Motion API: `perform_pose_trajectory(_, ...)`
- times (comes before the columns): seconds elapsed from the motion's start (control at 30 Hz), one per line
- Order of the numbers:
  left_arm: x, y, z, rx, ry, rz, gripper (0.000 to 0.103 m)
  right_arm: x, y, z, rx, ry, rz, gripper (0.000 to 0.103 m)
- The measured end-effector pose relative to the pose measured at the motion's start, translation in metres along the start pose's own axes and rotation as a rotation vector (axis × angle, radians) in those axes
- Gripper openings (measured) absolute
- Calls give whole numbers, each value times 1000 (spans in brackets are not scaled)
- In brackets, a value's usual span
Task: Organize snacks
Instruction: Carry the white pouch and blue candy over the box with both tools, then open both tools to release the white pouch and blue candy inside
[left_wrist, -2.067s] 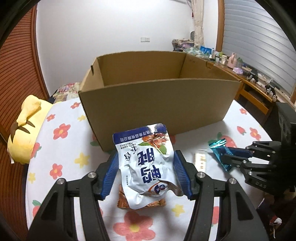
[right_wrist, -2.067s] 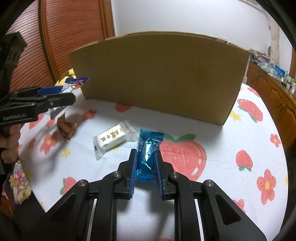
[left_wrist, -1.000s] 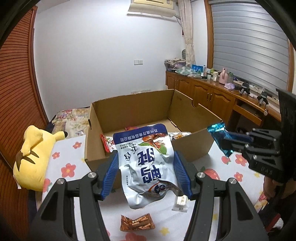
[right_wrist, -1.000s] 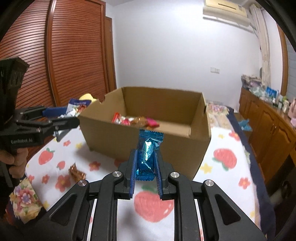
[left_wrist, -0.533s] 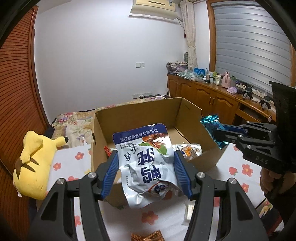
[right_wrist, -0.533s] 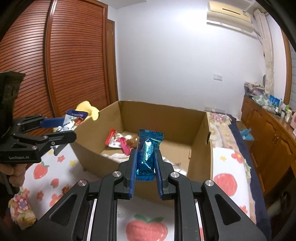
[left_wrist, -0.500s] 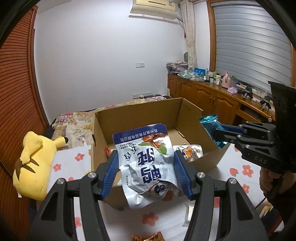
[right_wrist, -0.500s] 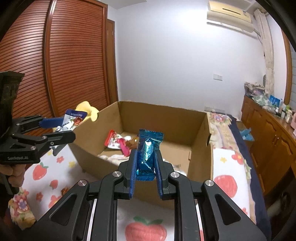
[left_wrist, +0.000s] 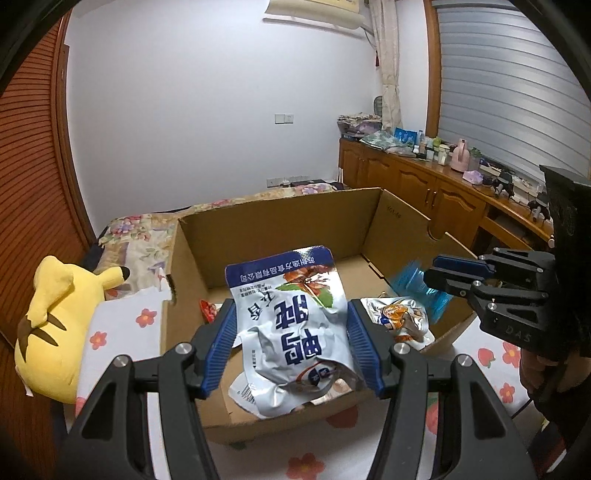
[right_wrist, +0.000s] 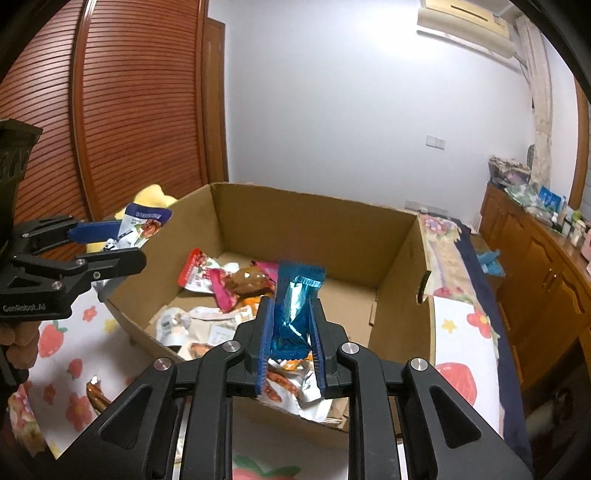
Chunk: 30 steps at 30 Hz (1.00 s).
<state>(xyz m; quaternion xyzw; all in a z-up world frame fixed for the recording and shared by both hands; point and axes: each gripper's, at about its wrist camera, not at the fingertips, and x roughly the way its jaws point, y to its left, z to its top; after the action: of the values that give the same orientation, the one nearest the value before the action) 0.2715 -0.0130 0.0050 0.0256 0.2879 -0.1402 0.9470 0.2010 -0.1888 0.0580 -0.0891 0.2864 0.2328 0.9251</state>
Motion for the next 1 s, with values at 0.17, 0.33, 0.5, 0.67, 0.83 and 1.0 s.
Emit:
perform_pose_trajectory(0.17, 8, -1, 1, 7, 8, -1, 59, 2, -5, -2, 16, 4, 13, 23)
perform_pose_trajectory(0.33, 18, 1, 3, 7, 24, 9, 60, -1, -10, -6, 43, 3, 36, 27)
perform_pose_trajectory(0.5, 26, -1, 5, 4, 38, 30, 61, -6, -11, -9, 51, 0, 48, 32)
perform_pose_trajectory(0.67, 29, -7, 2, 17, 41, 34, 61, -7, -12, -12, 58, 2, 49, 35)
perform_pose_trajectory(0.83, 33, -5, 2, 14, 56, 33, 63, -8, -13, -14, 62, 5, 48, 37)
perform_pose_trajectory(1.0, 36, -2, 4, 1, 68, 31, 64, -10, -11, -15, 63, 1, 46, 40)
